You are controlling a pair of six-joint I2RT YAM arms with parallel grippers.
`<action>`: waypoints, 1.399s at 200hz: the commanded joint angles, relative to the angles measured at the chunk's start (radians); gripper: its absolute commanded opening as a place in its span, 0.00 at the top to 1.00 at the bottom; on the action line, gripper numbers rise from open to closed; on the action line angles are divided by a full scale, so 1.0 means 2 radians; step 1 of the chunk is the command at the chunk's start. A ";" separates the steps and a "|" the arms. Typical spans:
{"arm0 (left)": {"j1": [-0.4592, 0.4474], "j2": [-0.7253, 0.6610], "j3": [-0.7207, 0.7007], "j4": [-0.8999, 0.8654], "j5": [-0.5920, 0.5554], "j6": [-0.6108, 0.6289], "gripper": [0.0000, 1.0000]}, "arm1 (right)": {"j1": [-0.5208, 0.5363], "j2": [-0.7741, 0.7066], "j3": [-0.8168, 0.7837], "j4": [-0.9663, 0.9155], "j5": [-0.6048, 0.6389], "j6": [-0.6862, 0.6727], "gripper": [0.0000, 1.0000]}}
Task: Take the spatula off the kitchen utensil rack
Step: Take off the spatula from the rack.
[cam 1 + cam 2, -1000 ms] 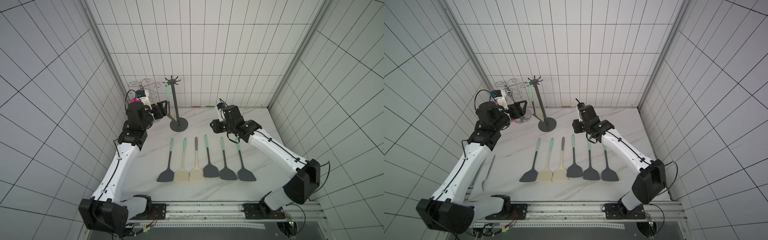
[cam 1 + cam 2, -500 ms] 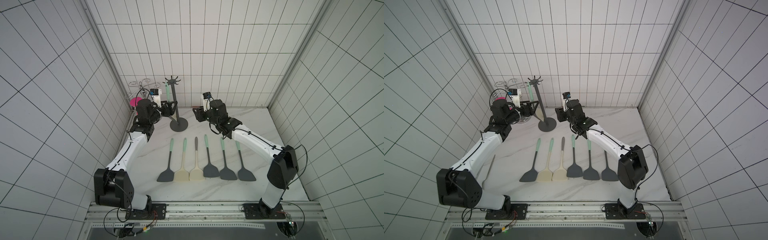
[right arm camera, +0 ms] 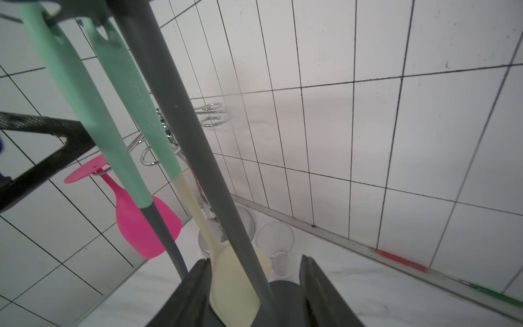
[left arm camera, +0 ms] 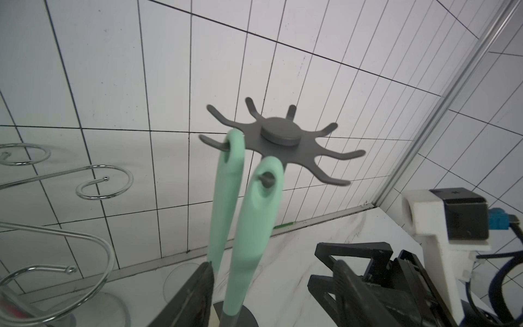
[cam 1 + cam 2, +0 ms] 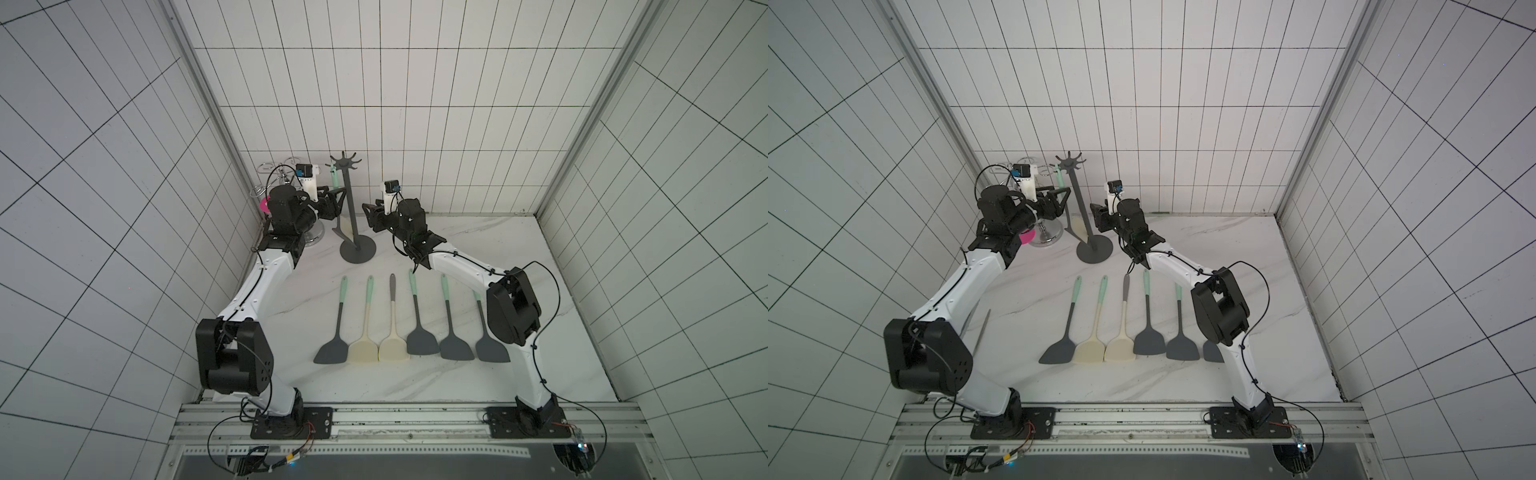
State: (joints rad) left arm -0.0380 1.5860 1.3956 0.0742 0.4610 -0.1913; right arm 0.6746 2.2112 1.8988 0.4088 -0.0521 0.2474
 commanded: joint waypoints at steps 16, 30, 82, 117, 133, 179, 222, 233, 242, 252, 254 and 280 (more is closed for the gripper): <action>0.011 0.027 0.024 -0.010 0.041 0.000 0.41 | 0.001 0.056 0.073 0.065 -0.024 0.024 0.46; 0.011 0.035 0.024 -0.008 0.052 0.003 0.42 | 0.001 0.066 0.084 0.071 -0.029 0.024 0.46; 0.012 0.072 0.045 0.000 0.098 -0.016 0.58 | 0.001 0.104 0.121 0.088 -0.052 0.012 0.42; 0.012 0.075 0.046 0.003 0.113 -0.024 0.74 | 0.001 0.119 0.135 0.092 -0.061 0.009 0.42; 0.012 0.070 0.043 -0.002 0.116 -0.018 0.80 | 0.001 0.119 0.132 0.092 -0.062 0.003 0.42; 0.012 0.056 0.041 -0.025 0.123 0.002 0.94 | 0.001 0.119 0.129 0.097 -0.066 -0.002 0.42; 0.011 0.046 0.041 -0.030 0.129 0.003 1.00 | 0.000 0.076 0.066 0.118 -0.064 -0.003 0.42; 0.011 0.042 0.042 -0.031 0.129 0.003 1.00 | 0.000 0.070 0.066 0.112 -0.064 -0.009 0.42; 0.011 0.040 0.042 -0.032 0.129 0.004 1.00 | 0.001 0.073 0.078 0.099 -0.064 -0.016 0.42; 0.011 0.036 0.042 -0.036 0.128 0.007 1.00 | 0.001 0.077 0.095 0.083 -0.064 -0.022 0.42; 0.011 0.035 0.042 -0.037 0.128 0.008 1.00 | 0.000 0.079 0.098 0.080 -0.063 -0.023 0.42; 0.006 0.024 0.045 -0.053 0.128 0.020 1.00 | 0.000 0.109 0.155 0.069 -0.064 -0.028 0.40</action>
State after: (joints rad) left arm -0.0181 1.6886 1.4609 -0.0135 0.7044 -0.1856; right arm 0.6746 2.4096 2.0789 0.5587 -0.1745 0.2199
